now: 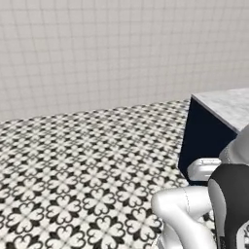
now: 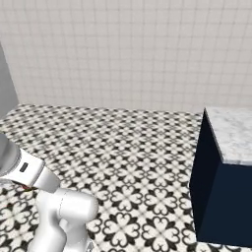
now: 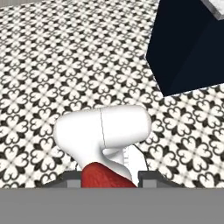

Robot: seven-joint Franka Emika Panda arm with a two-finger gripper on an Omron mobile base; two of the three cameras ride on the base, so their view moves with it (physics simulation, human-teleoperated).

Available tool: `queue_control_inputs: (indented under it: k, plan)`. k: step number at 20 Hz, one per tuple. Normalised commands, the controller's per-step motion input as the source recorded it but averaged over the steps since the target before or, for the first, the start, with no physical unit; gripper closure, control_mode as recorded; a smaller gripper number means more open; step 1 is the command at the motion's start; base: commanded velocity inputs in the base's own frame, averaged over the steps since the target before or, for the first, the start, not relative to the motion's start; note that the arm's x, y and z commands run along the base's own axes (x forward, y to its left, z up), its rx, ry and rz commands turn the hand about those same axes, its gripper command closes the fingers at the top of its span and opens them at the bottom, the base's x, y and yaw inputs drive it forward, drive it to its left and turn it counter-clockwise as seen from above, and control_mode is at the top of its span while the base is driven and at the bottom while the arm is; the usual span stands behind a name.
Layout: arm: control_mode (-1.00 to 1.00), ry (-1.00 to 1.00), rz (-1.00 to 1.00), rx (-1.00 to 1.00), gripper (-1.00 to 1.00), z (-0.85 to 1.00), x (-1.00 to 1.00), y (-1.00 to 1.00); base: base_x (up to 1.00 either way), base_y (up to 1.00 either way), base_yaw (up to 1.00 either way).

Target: Take the strawberry from the fridge and place it on top of the pancake, located on the dining counter.

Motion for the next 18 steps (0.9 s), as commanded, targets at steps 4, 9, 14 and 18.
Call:
queue_control_inputs:
  k: [4,9,14,18]
  plan:
    - [1.0,0.0,0.0,0.0,1.0,0.0,0.0,0.0,1.0,0.16,-0.28]
    - [1.0,0.0,0.0,0.0,1.0,0.0,0.0,0.0,0.99,0.39,-0.45]
    - [1.0,0.0,0.0,0.0,1.0,0.0,0.0,0.0,1.0,0.49,-0.58]
    - [1.0,0.0,0.0,0.0,1.0,0.0,0.0,0.0,0.98,0.69,-0.57]
